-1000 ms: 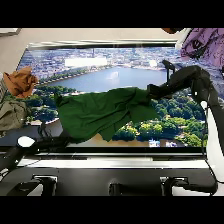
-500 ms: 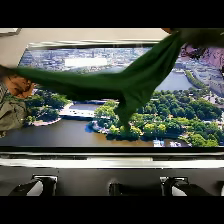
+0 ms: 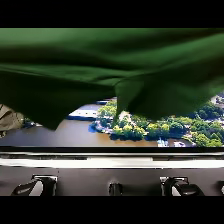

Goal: Fold the clothes and pants, and hang the long-sleeved shirts on hangers.

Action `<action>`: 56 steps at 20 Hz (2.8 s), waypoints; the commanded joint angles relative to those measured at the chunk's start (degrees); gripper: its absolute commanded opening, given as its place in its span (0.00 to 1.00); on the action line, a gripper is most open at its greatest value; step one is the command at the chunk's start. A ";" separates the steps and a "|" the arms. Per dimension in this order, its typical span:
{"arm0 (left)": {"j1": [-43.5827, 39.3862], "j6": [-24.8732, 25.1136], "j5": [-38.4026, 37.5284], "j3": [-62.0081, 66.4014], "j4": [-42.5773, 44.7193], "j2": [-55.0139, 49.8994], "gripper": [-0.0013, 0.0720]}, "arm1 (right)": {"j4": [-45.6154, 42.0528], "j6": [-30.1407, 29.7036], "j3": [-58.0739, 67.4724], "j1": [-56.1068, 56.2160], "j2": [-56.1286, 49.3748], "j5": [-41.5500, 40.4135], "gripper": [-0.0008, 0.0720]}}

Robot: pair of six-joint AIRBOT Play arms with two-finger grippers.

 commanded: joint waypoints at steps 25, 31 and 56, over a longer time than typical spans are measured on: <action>-13.84 1.05 19.67 -11.13 -3.78 -63.21 0.67 | 18.45 -2.34 -10.64 -3.02 -67.19 11.54 0.51; -4.07 1.27 6.78 -22.51 -3.76 -47.63 0.67 | 26.60 -19.45 -18.05 -18.91 -53.66 -0.72 0.50; 1.01 -1.68 2.45 -49.31 -8.31 -29.20 0.77 | 37.73 -33.40 -57.51 -22.73 -52.04 2.64 0.08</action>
